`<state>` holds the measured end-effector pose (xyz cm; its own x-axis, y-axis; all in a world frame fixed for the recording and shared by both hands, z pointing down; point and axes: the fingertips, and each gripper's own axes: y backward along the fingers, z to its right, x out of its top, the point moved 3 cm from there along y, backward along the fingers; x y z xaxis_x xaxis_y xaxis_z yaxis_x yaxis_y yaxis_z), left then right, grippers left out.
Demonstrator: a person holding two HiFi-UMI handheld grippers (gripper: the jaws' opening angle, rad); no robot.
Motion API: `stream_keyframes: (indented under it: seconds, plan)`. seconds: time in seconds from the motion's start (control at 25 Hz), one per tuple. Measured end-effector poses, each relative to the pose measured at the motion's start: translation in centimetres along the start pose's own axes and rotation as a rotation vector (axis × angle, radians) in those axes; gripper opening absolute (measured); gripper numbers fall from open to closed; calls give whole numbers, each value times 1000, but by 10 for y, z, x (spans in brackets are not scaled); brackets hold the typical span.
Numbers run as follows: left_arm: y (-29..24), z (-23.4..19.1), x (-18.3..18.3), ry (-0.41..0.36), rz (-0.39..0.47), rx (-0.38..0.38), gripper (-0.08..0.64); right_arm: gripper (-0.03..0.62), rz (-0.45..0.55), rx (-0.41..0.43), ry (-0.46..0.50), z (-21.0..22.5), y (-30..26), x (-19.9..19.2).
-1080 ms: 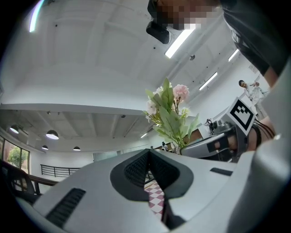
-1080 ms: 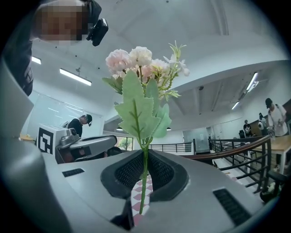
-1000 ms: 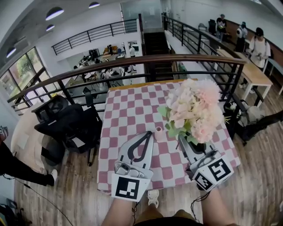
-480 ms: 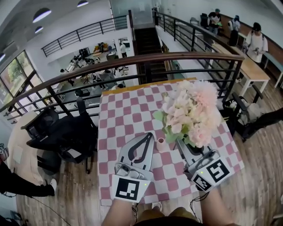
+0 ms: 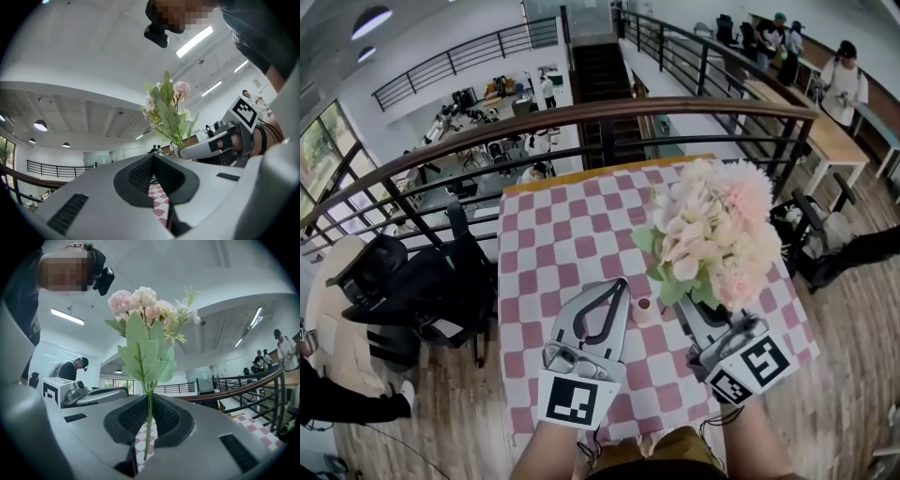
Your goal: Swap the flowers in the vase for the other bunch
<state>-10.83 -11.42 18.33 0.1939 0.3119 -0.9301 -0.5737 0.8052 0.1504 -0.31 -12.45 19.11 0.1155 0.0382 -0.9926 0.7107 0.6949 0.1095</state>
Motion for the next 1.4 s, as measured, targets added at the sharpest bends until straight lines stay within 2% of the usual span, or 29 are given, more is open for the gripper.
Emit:
stream_keyframes:
  seconds: [0.56, 0.8, 0.92, 1.4]
  plan:
    - [-27, -1, -47, -13, -86, 5, 8, 48, -42, 46, -36, 28, -25, -39]
    - [-36, 0, -69, 6, -115, 17, 8, 48, -56, 59, -48, 42, -30, -56]
    - [-40, 2, -77, -5, -133, 15, 8, 48, -60, 74, -51, 44, -35, -61]
    - [-47, 4, -102, 31, -162, 33, 8, 48, -74, 93, -70, 48, -48, -81]
